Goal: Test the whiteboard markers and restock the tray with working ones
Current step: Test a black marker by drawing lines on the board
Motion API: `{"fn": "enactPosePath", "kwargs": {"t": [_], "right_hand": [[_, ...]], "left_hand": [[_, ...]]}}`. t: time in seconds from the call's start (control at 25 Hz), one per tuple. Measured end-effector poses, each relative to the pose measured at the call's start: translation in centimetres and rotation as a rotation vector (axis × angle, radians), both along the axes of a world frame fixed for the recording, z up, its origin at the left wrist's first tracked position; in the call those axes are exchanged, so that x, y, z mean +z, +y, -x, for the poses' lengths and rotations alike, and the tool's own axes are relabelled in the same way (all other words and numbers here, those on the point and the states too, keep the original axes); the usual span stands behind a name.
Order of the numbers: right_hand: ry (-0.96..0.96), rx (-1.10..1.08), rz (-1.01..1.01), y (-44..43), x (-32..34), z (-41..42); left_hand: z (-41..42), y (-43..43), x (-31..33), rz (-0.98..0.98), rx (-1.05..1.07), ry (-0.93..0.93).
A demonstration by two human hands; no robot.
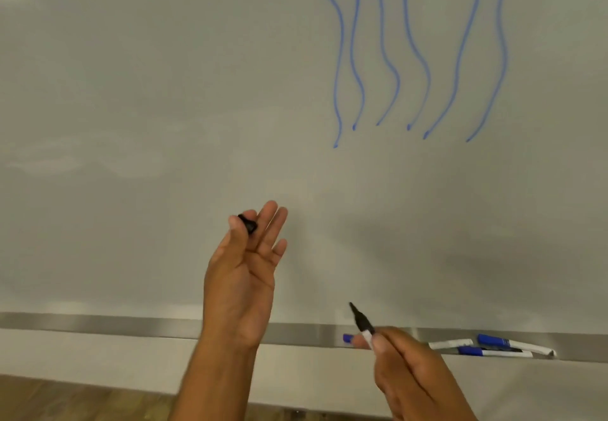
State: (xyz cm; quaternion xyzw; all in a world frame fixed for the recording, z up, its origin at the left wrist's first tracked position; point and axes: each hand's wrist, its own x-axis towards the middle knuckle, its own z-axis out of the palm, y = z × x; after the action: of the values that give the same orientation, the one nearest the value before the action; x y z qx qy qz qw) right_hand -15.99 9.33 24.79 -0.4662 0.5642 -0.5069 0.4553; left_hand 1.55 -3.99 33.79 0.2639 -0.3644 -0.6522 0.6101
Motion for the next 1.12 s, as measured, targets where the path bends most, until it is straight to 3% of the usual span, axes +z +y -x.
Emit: {"fn": "enactPosePath", "kwargs": {"t": [0.16, 0.24, 0.32, 0.44, 0.52, 0.6, 0.64, 0.72, 0.8, 0.88, 1.12], "right_hand": [[-0.078, -0.044, 0.204, 0.4, 1.5, -1.1], [-0.021, -0.063, 0.316, 0.2, 3.3, -1.7], [-0.008, -0.026, 0.4, 0.0, 5.1, -1.9], [-0.325, 0.145, 0.349, -0.7, 9.3, -1.8], [-0.375, 0.113, 0.31, -1.2, 12.2, -2.1], [-0.334, 0.112, 0.355, -1.5, 15.0, -3.2], [-0.207, 0.011, 0.453, -1.7, 16.0, -3.5], [0.222, -0.179, 0.797, -3.0, 19.1, -4.8], [0.458, -0.397, 1.133, -5.2, 21.1, -5.3], [0.435, -0.492, 1.27, -8.1, 23.6, -5.1], [0.423, -0.658, 1.287, -14.9, 31.2, -3.2]], "left_hand": [[-0.9, -0.9, 0.9, 0.169, 0.007, -0.09], [-0.6, -1.1, 1.5, 0.364, 0.226, -0.299], [-1.3, -2.7, 3.1, 0.692, 0.51, -0.585], [-3.3, -7.3, 6.7, 1.339, 0.89, -0.998], [-4.1, -10.7, 10.3, 1.523, 1.091, -1.051], [-4.3, -13.7, 14.2, 1.571, 1.223, -1.002], [-4.1, -15.0, 15.9, 1.584, 1.271, -0.989], [-3.8, -17.4, 19.2, 1.604, 1.345, -0.982], [-3.5, -19.3, 21.6, 1.607, 1.364, -0.985], [-3.2, -20.6, 22.7, 1.603, 1.345, -0.992], [-3.1, -22.3, 22.7, 1.618, 1.315, -0.923]]}}
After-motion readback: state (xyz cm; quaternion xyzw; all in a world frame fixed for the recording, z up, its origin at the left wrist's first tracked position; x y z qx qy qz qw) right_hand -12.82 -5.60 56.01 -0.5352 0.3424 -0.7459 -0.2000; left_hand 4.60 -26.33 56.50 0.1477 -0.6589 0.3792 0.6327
